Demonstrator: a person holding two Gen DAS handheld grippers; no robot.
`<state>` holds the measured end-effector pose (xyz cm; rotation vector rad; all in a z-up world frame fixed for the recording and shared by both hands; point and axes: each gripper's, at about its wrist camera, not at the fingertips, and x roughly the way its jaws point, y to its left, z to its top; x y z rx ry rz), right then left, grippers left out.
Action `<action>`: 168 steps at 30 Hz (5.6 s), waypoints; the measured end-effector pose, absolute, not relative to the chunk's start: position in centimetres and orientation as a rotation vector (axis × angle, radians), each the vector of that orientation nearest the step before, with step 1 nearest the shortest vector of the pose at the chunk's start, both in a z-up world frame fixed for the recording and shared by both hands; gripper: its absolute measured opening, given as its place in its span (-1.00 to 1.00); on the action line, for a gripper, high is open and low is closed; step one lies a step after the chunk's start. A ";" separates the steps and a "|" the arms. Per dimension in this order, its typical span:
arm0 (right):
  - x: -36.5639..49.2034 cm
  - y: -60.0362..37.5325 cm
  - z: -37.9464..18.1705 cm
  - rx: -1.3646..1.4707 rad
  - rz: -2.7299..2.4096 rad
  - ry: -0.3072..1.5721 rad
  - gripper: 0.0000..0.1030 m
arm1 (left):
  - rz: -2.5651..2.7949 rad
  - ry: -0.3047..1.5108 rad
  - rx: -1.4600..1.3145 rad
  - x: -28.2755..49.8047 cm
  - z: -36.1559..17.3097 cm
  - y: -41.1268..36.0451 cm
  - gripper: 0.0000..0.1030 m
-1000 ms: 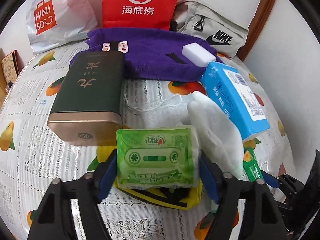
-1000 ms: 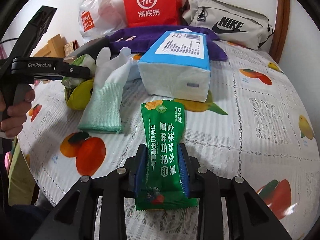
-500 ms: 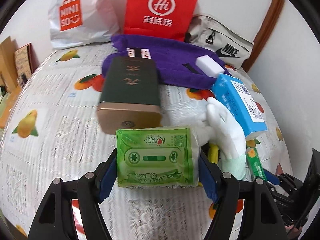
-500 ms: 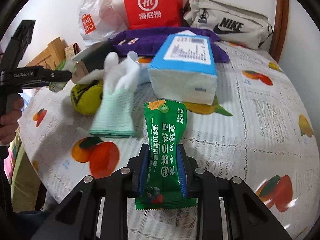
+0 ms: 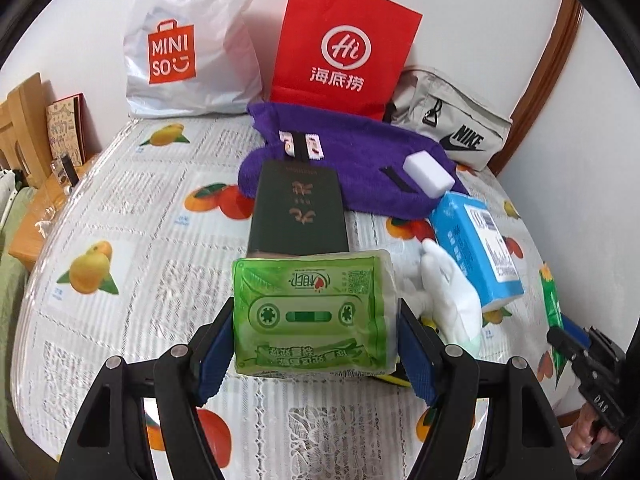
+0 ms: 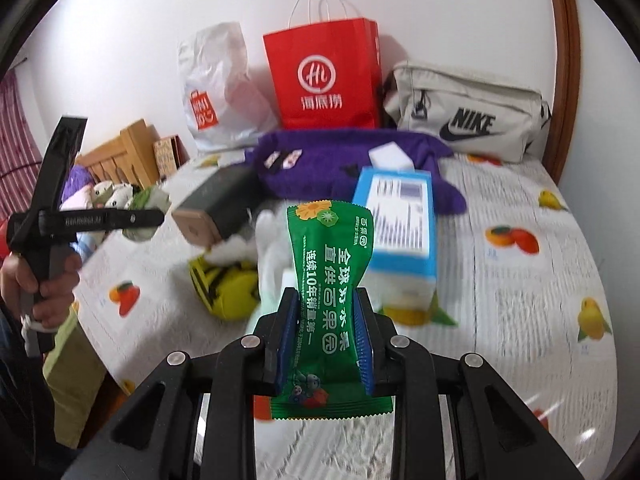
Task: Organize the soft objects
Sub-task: 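Carry the snack packet and tissue pack in both tools over the purple towel, then lower the packet and tissue pack onto the purple towel and open both tools, then grasp the white glove by its green cuff with the right tool, then grasp the white cloth with the left tool while the right tool holds the glove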
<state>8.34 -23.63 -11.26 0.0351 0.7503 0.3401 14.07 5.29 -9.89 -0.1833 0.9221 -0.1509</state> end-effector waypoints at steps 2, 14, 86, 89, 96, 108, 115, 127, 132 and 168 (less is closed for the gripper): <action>9.2 -23.4 -10.6 0.037 0.340 0.737 -0.47 | -0.147 0.917 -0.178 14.5 -9.4 5.4 0.39; 16.3 -22.4 -7.2 0.067 0.339 0.708 -0.47 | -0.143 0.890 -0.159 18.4 -7.2 5.5 0.39; 42.0 -24.5 -15.1 0.036 0.348 0.938 0.23 | -0.164 1.136 -0.083 40.1 -15.3 0.0 0.82; 41.7 -24.4 -14.2 0.036 0.349 0.919 0.23 | -0.157 1.128 -0.090 39.7 -14.7 0.2 0.82; 38.6 -23.5 -12.1 0.044 0.355 0.861 0.23 | -0.137 1.068 -0.091 36.5 -11.7 1.9 0.81; 26.3 -21.9 -9.1 0.061 0.393 0.800 0.23 | -0.144 0.988 -0.127 28.5 -8.0 3.8 0.79; 19.5 -21.9 -11.0 0.140 0.419 0.864 0.23 | -0.136 0.972 -0.076 23.4 -7.0 3.6 0.79; 13.5 -20.6 -14.1 0.129 0.420 0.904 0.23 | -0.128 1.005 -0.056 16.9 -9.1 3.0 0.79; 12.9 -19.3 -16.0 0.090 0.417 0.915 0.23 | -0.152 1.040 -0.052 15.3 -11.2 3.2 0.79; 5.5 -25.2 -16.3 0.059 0.343 0.796 -0.78 | -0.352 0.933 0.041 17.3 -12.9 -5.4 0.79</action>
